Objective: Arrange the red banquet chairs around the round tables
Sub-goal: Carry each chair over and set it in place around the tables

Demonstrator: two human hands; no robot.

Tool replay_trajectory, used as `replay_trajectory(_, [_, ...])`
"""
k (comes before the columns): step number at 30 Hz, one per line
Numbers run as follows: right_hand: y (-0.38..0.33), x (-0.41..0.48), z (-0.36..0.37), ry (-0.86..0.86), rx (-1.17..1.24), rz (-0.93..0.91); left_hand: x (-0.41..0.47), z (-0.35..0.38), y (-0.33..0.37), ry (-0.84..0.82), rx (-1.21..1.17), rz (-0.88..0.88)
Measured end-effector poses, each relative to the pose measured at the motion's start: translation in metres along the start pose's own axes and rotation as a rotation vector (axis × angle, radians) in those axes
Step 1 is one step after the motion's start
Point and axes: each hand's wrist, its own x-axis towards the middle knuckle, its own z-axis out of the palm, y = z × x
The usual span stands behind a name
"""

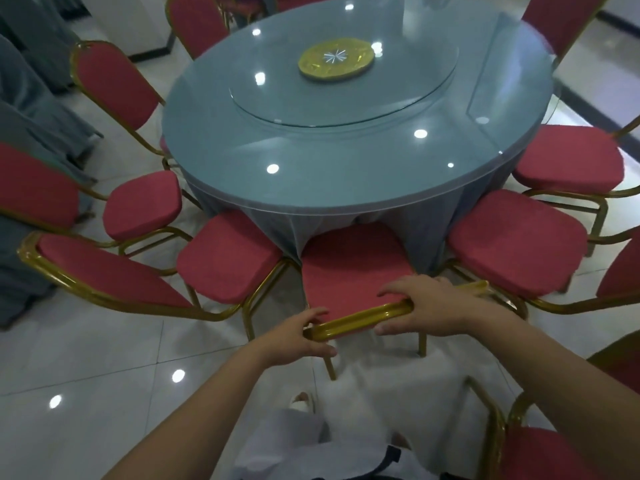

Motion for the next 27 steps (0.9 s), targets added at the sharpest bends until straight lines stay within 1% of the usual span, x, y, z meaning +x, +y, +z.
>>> replay_trajectory(4, [-0.082, 0.033, 0.010, 0.128, 0.135, -0.129, -0.017, -0.045, -0.021, 0.120, 0.008, 0.066])
replay_trajectory(7, [-0.140, 0.074, 0.024, 0.211, 0.299, -0.130, -0.039, -0.097, -0.055, 0.262, -0.077, 0.087])
replay_trajectory(8, [-0.154, 0.085, 0.031, 0.225, 0.355, -0.122, -0.046, -0.112, -0.065, 0.332, -0.126, 0.097])
replay_trajectory(10, [-0.196, 0.115, 0.048, 0.229, 0.430, -0.116, -0.069, -0.152, -0.097, 0.495, -0.306, 0.123])
replay_trajectory(12, [-0.239, 0.144, 0.062, 0.200, 0.512, -0.124, -0.097, -0.189, -0.131, 0.646, -0.443, 0.146])
replay_trajectory(14, [-0.285, 0.174, 0.072, 0.175, 0.506, -0.155, -0.128, -0.221, -0.167, 0.749, -0.510, 0.149])
replay_trajectory(16, [-0.332, 0.204, 0.076, 0.163, 0.499, -0.195, -0.158, -0.248, -0.203, 0.814, -0.542, 0.149])
replay_trajectory(18, [-0.377, 0.233, 0.073, 0.150, 0.481, -0.229, -0.184, -0.272, -0.234, 0.856, -0.567, 0.142])
replay_trajectory(21, [-0.437, 0.270, 0.066, 0.114, 0.409, -0.330, -0.213, -0.300, -0.272, 0.934, -0.600, 0.103])
replay_trajectory(27, [-0.540, 0.348, 0.062, 0.031, 0.361, -0.458, -0.242, -0.355, -0.341, 1.014, -0.655, -0.013])
